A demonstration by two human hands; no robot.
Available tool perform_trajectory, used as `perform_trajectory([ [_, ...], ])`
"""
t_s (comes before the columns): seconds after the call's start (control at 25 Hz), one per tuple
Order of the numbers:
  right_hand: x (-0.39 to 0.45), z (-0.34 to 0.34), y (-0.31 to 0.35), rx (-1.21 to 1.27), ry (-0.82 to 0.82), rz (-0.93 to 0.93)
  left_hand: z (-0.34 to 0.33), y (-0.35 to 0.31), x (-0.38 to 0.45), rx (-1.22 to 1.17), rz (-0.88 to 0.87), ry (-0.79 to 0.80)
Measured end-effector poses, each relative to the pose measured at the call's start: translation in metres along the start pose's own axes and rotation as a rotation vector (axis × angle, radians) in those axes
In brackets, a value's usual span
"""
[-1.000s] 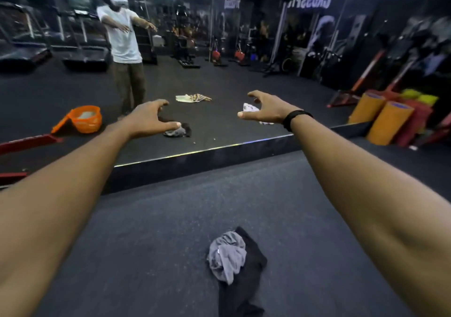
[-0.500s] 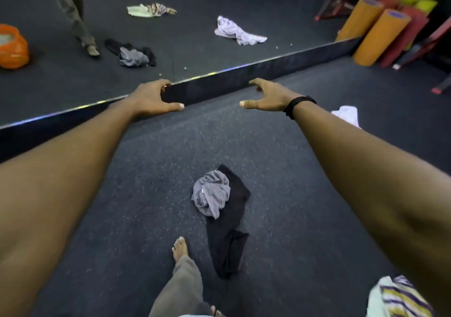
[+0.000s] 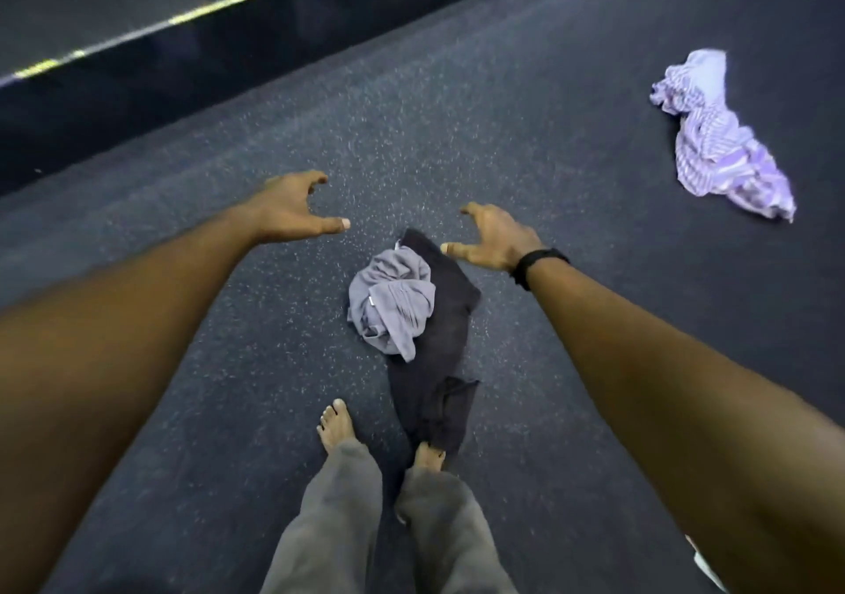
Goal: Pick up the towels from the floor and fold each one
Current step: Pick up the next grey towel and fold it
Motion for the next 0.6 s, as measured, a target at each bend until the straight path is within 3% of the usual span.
perform_trajectory([
  [0.24,0.146,-0.196,-0.074,-0.037,0.111,-0.009,-0.162,0.099,0.153,0.014,0.045,0.127],
  [0.6,0.254,-0.457,-0.152,-0.095,0.261,-0.058,-0.370,0.210,0.250,0.007,0.103,0.277],
])
Point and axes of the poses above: each hand's wrist, its own x-axis towards the middle knuckle, its own z-axis out of the back of the hand, y = z × x, the point moved 7 cm from there along x, towards the middle knuckle, and after that the axes turned 4 degrees about x, right-handed, at the moved point
